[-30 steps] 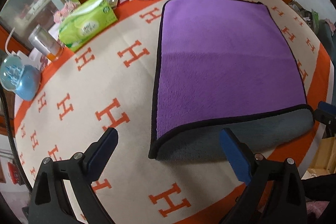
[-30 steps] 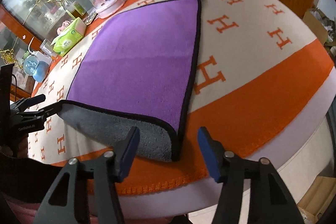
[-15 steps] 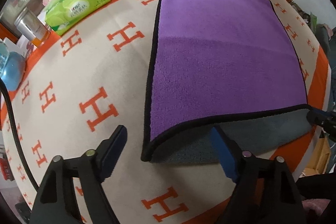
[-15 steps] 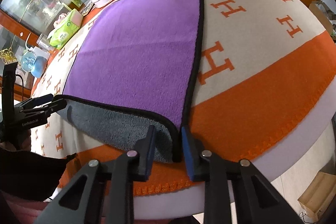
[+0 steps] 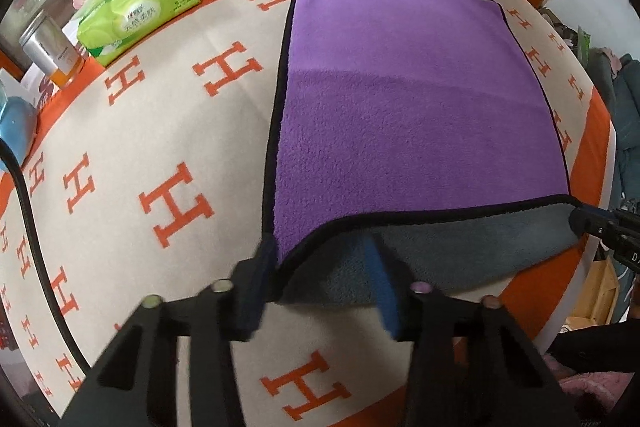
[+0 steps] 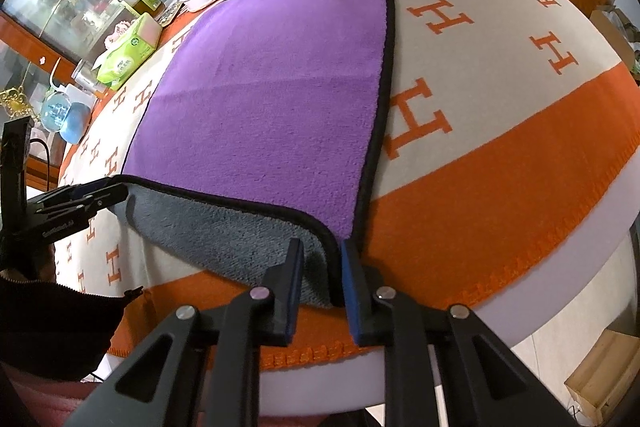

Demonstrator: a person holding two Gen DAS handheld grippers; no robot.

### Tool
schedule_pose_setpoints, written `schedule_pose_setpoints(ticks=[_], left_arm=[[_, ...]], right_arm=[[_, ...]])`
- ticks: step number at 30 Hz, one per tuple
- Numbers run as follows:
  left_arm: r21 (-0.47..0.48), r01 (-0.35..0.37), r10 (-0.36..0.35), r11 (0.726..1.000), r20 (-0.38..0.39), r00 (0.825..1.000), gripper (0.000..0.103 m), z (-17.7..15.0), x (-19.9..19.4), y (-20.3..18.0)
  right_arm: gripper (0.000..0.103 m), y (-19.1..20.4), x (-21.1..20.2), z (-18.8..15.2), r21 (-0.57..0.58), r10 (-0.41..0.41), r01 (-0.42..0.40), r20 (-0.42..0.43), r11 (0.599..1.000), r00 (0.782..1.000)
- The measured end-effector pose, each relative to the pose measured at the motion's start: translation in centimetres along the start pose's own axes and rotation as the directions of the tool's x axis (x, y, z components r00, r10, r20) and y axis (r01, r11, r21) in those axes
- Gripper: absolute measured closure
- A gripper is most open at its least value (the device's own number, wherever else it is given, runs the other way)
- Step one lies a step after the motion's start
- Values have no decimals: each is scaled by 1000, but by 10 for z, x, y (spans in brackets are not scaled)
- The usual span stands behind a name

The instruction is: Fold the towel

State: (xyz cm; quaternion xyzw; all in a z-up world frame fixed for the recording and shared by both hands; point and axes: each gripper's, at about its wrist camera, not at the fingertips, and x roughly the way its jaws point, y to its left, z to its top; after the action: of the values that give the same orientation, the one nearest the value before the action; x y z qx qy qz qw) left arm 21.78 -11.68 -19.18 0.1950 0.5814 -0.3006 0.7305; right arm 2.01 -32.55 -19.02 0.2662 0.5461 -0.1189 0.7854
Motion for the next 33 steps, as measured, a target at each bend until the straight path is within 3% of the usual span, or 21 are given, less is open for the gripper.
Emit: schedule_pose_setpoints(ticks=[4,7,13,20,33], left_arm=[[-22,11,-11,1000,-3,1000,84,2,0,5],[-31,18,-19,999,-5,1000,92,1,-1,7],[-42,26,-26,999,-11,1000,96,-2,-4,11],[-30,24,-25,999,-23,999,99,1,-5,11],[-23,23,-22,999,69,997,99,16,-50,5]], right_arm=[[88,1,-1,0,1,-1,1,3,1000,1000],[90,1,-1,1,2,-2,2,4,1000,1000],[98,4,-2,3,-9,-7,7,6,1000,1000],[99,10,-6,7,-40,-11,12,29,999,1000],[99,15,-30,15,-68,-19,26,110,997,994]])
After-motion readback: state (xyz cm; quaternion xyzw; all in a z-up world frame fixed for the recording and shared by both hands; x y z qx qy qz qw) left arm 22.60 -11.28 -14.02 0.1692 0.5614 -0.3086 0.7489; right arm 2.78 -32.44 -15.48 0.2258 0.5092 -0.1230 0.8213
